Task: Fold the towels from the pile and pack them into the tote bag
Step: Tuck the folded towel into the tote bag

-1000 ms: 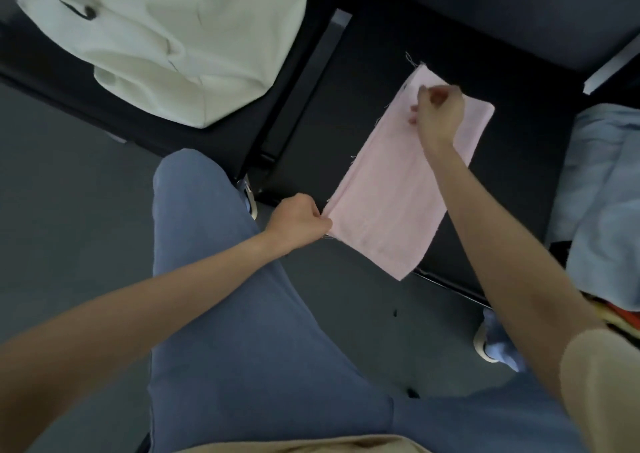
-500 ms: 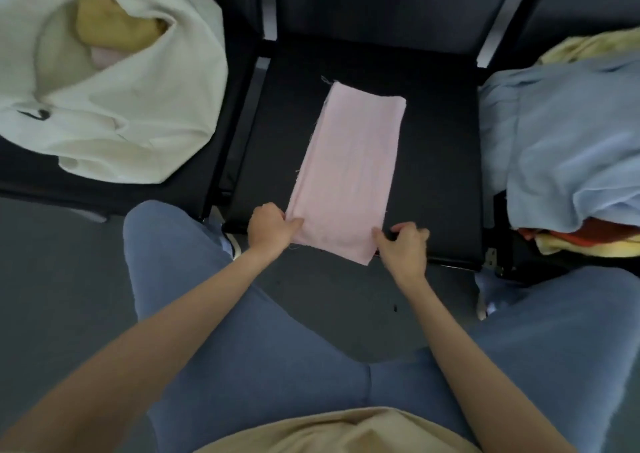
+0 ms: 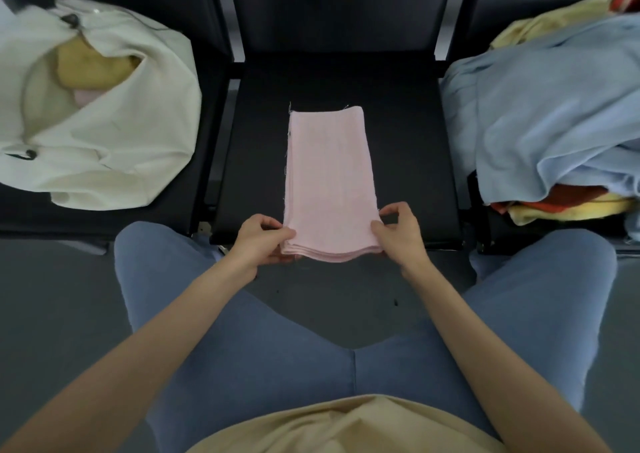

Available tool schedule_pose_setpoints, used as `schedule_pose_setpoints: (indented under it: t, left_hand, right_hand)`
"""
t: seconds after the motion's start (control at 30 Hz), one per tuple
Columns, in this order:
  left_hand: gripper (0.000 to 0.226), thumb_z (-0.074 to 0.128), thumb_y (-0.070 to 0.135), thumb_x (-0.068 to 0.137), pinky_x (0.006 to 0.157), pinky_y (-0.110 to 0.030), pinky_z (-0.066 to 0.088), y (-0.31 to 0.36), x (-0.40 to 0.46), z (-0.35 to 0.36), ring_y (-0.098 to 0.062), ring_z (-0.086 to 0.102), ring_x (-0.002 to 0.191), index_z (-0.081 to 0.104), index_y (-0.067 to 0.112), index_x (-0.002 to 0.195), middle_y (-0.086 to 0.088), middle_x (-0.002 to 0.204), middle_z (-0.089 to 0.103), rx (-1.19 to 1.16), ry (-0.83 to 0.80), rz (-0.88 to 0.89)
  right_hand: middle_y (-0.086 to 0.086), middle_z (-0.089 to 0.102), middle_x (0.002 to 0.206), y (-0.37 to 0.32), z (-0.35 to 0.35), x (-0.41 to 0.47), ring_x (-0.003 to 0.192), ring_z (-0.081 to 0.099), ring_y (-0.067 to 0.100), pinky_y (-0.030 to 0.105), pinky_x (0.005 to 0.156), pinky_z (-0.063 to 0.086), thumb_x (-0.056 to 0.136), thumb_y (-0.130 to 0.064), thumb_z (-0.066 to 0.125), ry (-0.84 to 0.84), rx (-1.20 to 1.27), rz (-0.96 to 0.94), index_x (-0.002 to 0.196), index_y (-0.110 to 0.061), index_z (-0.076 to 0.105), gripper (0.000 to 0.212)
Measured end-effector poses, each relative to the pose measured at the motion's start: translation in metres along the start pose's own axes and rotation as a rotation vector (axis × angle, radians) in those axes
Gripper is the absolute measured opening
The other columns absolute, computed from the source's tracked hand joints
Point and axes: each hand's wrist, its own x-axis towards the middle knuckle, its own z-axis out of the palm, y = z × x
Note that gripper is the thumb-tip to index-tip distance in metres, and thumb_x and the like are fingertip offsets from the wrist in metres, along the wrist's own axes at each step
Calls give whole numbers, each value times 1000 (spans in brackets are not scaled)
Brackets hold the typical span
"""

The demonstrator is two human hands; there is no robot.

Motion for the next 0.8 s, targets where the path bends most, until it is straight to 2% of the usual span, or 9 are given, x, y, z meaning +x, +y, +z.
schedule_pose_setpoints:
  t: [0.07,0.2,0.27,0.37,0.47,0.57,0.67,0.73,0.8]
  left_hand:
    - [19,66,2,86,59,-32,60,7,-3,-2,-27,71,66,58,7,103,-15,88,69,-76,-33,5]
    - [11,62,5,88,65,-30,59,31,8,-4,-21,72,70,68,3,97,-14,86,71,-327,-120,-82]
    - [13,57,10,91,69,-32,58,42,19,-3,-21,72,76,66,2,97,-13,87,73,-527,-140,-160]
    - [26,49,15,95,81,-37,56,57,35,2,-27,71,92,61,-3,110,-19,99,73,-773,-164,-236]
    - [31,46,16,97,77,-39,55,65,51,8,-29,71,93,56,-6,116,-22,101,71,-835,-152,-220]
    - [35,46,16,98,87,-39,54,67,66,13,-30,68,99,53,-4,125,-22,109,68,-816,-126,-184]
    - [32,49,17,98,93,-38,50,60,74,15,-28,62,110,49,7,129,-17,121,61,-696,-61,-83]
    - [32,52,15,97,92,-33,50,51,74,15,-24,61,111,54,9,128,-11,121,62,-398,17,104]
    - [28,58,13,93,90,-20,48,38,72,9,-16,61,110,64,13,120,-1,117,66,85,87,397]
  right_hand:
    - [9,66,78,-6,-7,0,58,64,16,25,48,51,89,-7,56,-50,160,48,108,-16,55,21]
    - [8,70,78,-25,-16,17,64,67,15,22,56,51,86,-7,65,-169,581,278,99,-4,70,14]
    - [13,69,82,-36,-15,28,67,68,17,23,65,56,86,-3,65,-175,782,361,94,2,69,11]
    - [18,67,86,-49,-10,43,74,70,21,30,85,56,88,4,58,-140,887,379,84,6,62,6]
    - [20,69,94,-57,-2,61,79,72,24,31,82,58,89,7,54,-117,945,417,91,3,58,6]
    - [21,70,96,-59,7,75,83,73,25,33,80,59,93,2,49,-32,893,408,111,5,52,19]
    - [19,67,102,-56,15,77,85,72,25,32,81,58,94,-1,48,58,705,338,121,4,49,27]
    - [14,66,105,-47,19,76,88,70,22,31,80,58,92,-2,52,89,465,170,127,0,48,35]
    - [5,64,108,-37,18,72,95,65,16,33,87,56,89,-5,57,75,85,-108,129,-7,50,40]
